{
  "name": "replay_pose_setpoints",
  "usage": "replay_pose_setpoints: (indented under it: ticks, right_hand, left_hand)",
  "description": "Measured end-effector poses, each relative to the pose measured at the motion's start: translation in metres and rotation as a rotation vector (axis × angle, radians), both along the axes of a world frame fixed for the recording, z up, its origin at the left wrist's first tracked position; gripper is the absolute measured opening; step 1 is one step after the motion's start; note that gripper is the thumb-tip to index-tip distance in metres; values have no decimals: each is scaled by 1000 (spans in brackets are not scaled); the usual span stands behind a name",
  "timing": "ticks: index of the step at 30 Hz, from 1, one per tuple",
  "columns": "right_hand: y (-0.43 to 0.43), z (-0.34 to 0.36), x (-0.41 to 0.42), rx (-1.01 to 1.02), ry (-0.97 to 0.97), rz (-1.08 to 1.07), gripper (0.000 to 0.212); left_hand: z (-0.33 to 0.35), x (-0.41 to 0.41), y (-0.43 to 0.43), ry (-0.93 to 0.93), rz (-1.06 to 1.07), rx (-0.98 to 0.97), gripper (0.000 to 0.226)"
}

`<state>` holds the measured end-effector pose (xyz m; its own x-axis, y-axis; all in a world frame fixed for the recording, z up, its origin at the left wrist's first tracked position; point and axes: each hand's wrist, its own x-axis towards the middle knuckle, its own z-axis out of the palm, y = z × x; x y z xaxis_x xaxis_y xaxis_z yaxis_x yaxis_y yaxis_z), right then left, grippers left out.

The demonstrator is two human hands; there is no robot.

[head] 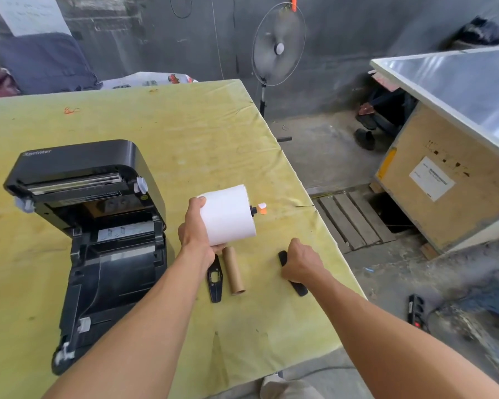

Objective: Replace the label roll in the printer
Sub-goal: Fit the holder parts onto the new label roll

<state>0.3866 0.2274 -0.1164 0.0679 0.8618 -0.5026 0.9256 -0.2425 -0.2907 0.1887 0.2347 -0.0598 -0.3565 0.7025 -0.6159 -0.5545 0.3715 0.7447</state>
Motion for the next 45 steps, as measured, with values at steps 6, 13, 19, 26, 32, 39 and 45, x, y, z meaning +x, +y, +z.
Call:
replay_pose_setpoints:
  ticks: [6, 13, 19, 26, 32, 39, 45]
  right_hand:
    - [11, 0, -2, -35, 165, -116, 25]
    - [42, 56, -31, 244, 508, -248, 17]
    - [40, 95, -58, 252, 585, -73, 20]
    - [28, 111, -63, 227, 567, 89, 33]
    - [23, 107, -61, 271, 668, 78, 23]
    - [7, 104, -56, 316, 858, -4, 13]
    - [-3, 108, -59, 358, 915, 40, 23]
  left_hand:
    - [0, -1, 3, 0, -9, 1, 59]
    - [6, -9, 1, -10, -9, 36, 66]
    - [12, -21, -5, 19, -1, 50, 47]
    - [17, -37, -16, 56, -22, 91, 24]
    - [23, -39, -28, 60, -41, 117, 35]
    - [26, -46, -38, 80, -78, 141, 38]
    - [30, -51, -41, 58, -76, 143, 42]
